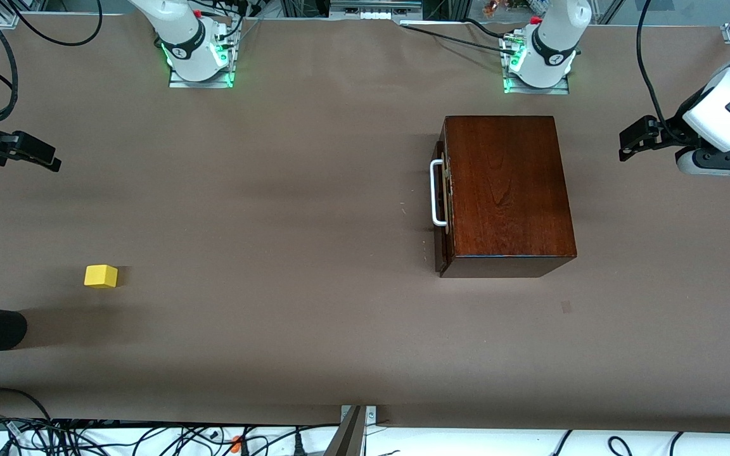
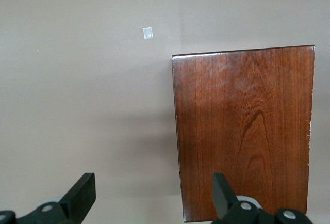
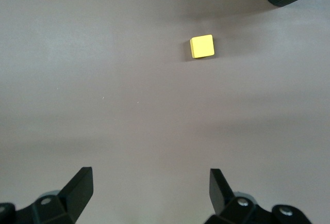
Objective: Open drawer, take yellow block, close drawer
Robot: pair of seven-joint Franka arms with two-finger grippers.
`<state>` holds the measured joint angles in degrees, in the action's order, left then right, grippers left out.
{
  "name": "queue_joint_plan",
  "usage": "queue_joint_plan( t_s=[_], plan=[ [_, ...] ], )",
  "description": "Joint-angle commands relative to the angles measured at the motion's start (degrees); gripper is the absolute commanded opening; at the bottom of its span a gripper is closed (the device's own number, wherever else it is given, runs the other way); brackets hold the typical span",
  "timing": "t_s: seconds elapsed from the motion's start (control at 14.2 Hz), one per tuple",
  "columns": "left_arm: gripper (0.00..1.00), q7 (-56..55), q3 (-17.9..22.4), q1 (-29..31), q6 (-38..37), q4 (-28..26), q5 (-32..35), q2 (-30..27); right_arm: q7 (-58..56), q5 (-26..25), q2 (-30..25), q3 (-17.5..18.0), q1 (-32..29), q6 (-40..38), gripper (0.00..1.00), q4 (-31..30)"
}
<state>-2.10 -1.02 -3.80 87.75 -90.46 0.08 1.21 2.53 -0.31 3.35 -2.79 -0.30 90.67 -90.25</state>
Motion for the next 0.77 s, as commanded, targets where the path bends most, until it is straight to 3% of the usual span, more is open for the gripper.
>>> queue_joint_plan(
  t_s=[0.0, 0.7],
  plan=[
    [1.00, -0.5, -0.2, -0.2, -0.6, 2.7, 0.8, 1.6, -0.4, 0.8, -0.1, 0.2, -0.4, -0.2, 1.00, 0.4],
    [1.00, -0.3, -0.1, -0.2, -0.7, 2.9, 0.8, 1.8, -0.5, 0.4, -0.1, 0.2, -0.4, -0.2, 1.00, 0.5]
  ],
)
